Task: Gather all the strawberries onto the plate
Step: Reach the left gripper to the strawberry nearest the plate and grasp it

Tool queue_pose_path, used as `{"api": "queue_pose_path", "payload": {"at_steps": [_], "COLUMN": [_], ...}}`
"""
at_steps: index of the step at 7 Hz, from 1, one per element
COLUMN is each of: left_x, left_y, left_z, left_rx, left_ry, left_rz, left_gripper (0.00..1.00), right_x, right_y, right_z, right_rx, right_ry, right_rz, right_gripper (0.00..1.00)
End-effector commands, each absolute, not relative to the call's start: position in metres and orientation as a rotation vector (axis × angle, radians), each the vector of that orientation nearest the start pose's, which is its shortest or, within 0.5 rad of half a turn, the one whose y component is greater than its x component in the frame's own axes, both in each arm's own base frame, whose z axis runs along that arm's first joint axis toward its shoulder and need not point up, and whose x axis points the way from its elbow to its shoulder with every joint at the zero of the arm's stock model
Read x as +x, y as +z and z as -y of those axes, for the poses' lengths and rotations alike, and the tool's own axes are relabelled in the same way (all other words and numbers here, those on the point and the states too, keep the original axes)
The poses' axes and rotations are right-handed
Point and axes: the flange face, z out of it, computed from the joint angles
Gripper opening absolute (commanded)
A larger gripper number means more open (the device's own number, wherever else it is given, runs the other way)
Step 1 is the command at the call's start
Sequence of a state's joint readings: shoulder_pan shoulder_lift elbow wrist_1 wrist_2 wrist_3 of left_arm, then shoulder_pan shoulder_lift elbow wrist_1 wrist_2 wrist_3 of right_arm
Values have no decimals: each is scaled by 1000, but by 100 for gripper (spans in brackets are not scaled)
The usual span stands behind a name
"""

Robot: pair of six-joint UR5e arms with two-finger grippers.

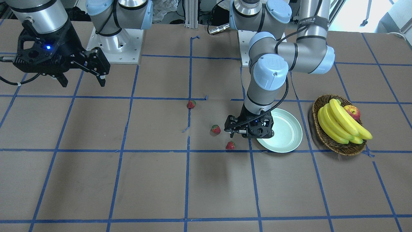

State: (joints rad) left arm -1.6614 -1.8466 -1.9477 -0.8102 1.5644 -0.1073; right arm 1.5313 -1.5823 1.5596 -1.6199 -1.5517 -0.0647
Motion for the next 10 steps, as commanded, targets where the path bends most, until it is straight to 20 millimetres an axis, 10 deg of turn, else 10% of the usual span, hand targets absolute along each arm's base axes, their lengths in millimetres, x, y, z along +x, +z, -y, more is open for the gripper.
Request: {"api": "queue_pose_path", "payload": {"at_steps": [1, 5, 9, 10], "left_x": [-186, -206, -207, -205], "left_y": [190, 175, 173, 200], "left_z": [535, 529, 531, 539], "left_rx": [-103, -169, -215, -162], "left_ry": [-150, -115, -111, -198], "left_rz": [-3172, -3175, -3167, -3163], "left_gripper": [99, 78, 0, 0], "right_x": [115, 116, 115, 115], "right_y": [502, 502, 501, 502], "right_z": [499, 498, 498, 498], "right_rx": [-42, -44, -42, -42], "right_ry": [-107, -104, -100, -102], "right_rz": [-3125, -3125, -3126, -3126], "right_gripper": [100, 100, 100, 100]}}
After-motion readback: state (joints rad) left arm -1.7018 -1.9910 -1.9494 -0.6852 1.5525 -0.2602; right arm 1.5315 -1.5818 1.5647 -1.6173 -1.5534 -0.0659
